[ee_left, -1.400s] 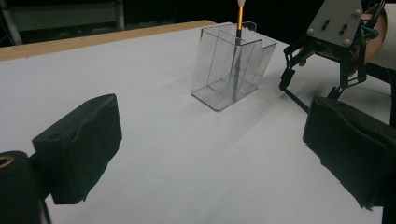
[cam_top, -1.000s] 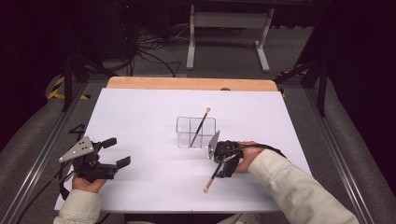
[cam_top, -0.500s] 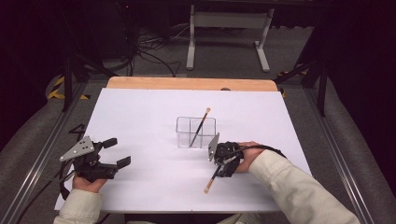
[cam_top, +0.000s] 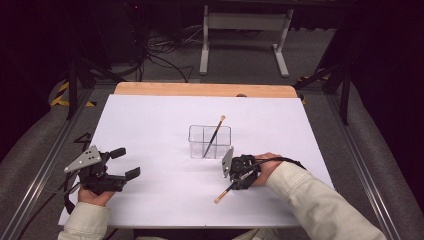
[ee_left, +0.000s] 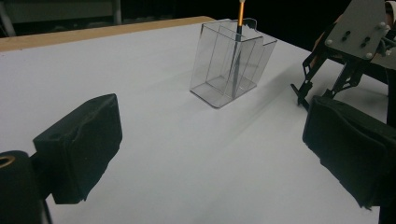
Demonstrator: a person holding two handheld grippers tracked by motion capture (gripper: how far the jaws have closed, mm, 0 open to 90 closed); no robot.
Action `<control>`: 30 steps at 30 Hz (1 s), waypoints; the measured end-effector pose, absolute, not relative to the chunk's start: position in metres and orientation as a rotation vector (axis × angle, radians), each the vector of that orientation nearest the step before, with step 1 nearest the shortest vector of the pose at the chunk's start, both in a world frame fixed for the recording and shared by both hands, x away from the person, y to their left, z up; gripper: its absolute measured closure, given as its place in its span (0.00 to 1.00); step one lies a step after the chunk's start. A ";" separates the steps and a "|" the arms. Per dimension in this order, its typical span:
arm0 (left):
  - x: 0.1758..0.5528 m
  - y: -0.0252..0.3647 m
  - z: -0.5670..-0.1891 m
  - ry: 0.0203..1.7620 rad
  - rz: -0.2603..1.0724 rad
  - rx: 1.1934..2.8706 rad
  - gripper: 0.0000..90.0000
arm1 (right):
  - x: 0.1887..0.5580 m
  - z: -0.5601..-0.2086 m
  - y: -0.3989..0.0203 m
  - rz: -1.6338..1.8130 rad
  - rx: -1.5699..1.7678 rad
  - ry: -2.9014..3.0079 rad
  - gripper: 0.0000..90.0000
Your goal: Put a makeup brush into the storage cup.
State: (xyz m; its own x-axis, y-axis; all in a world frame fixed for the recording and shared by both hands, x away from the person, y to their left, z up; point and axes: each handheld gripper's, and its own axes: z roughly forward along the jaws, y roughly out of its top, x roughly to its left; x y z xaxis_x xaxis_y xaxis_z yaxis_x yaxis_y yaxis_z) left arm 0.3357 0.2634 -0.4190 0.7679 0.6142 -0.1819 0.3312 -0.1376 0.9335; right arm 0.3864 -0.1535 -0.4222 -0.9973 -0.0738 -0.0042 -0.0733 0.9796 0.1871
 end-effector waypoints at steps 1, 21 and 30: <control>0.336 0.264 -0.419 0.742 0.289 1.745 0.06 | 0.385 -0.422 -0.153 -0.288 0.131 -3.127 0.80; 0.335 0.265 -0.419 0.749 0.291 1.734 0.06 | 0.374 -0.412 -0.147 -0.255 0.171 -3.140 0.92; 0.336 0.264 -0.419 0.746 0.291 1.739 0.06 | 0.377 -0.391 -0.157 -0.485 0.079 -3.142 0.92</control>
State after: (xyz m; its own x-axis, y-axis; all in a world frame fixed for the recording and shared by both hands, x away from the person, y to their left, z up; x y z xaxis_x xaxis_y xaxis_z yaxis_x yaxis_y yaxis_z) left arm 0.3358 0.2638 -0.4195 0.7661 0.6163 -0.1825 0.3301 -0.1336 0.9345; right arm 0.3770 -0.1570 -0.3913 -0.9980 -0.0435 -0.0457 -0.0552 0.9523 0.3002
